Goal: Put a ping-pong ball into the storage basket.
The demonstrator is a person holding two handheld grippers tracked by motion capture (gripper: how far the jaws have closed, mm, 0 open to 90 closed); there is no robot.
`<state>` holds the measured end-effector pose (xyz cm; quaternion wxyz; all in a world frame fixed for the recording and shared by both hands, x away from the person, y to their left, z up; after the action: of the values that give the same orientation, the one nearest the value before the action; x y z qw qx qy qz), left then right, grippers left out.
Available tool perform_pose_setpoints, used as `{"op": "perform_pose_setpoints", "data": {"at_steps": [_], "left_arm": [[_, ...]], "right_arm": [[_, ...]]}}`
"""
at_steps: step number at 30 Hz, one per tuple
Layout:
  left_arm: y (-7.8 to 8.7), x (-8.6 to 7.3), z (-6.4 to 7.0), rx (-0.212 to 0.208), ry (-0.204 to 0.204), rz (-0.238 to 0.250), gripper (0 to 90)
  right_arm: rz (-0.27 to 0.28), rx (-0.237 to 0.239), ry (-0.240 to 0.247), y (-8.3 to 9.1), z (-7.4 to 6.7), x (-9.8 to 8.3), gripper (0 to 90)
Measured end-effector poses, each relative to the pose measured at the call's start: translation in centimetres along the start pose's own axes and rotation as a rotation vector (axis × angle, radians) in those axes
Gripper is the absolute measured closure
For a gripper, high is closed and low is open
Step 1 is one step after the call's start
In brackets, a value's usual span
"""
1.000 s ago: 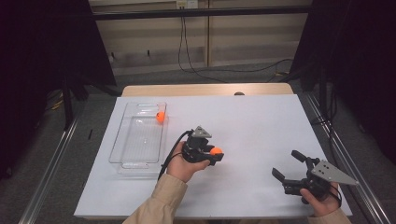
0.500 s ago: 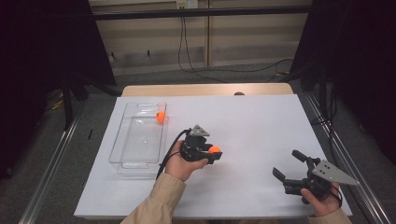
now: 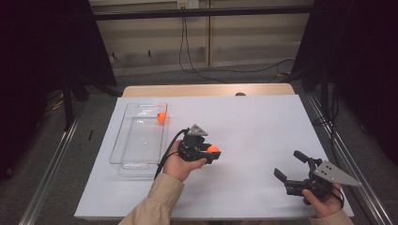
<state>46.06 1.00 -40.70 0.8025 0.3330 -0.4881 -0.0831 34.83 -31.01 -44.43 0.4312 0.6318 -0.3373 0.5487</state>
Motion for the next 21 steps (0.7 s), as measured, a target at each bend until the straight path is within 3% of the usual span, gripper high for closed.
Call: {"op": "perform_pose_setpoints", "data": {"at_steps": [21], "left_arm": [[0.90,0.06,-0.43,0.019,0.006,-0.007,51.1]], "right_arm": [[0.002,-0.003,0.005,-0.01,0.00,-0.01,2.8]]}}
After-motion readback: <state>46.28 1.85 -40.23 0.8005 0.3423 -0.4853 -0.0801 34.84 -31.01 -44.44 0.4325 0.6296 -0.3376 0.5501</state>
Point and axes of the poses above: each handheld gripper's, and its own axes: y roughly backward along the jaws, x roughly out of its top, z roughly to its right, the point moved 3 cm from there along -y, roughly forward along the jaws, and after that the axes turned 8 degrees about -x, right-handed, at the moved point
